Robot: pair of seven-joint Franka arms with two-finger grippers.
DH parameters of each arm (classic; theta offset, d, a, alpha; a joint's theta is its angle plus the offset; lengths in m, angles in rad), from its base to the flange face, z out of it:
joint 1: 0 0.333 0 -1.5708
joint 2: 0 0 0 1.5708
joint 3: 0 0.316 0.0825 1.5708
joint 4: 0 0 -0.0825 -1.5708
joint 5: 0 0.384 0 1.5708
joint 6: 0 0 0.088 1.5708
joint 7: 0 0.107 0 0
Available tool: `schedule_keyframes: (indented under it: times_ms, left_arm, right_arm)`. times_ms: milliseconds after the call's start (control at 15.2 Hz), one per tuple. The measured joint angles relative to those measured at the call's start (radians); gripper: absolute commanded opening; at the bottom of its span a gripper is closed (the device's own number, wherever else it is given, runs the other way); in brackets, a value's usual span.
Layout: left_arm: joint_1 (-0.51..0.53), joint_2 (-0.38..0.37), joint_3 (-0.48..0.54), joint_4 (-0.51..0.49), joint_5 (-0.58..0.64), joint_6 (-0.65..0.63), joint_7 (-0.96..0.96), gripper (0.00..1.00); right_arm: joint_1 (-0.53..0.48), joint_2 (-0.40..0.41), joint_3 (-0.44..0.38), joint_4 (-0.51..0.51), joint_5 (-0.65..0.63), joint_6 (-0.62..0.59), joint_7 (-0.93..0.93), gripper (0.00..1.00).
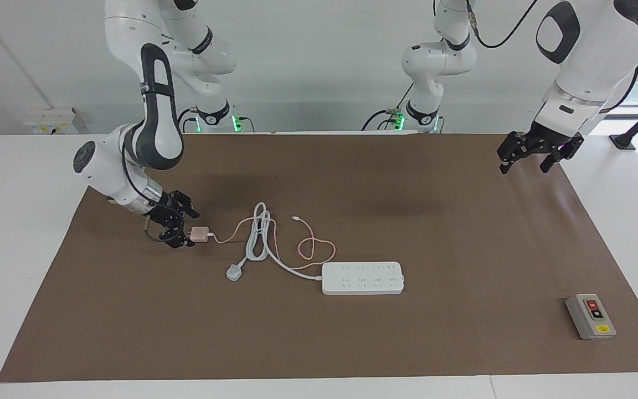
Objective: Plug charger into power strip
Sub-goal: 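Lower the open right gripper over the pink charger, then close the right gripper on the pink charger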
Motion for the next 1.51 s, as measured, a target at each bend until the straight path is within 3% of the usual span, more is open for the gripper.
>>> schedule_keyframes:
  times_ms: [1512]
  left_arm:
    - [0.000, 0.000, 0.000, 0.000, 0.000, 0.000, 0.000, 1.00]
  right_arm:
    - [-0.026, 0.069, 0.000, 0.018, 0.087, -0.024, -0.103, 0.98]
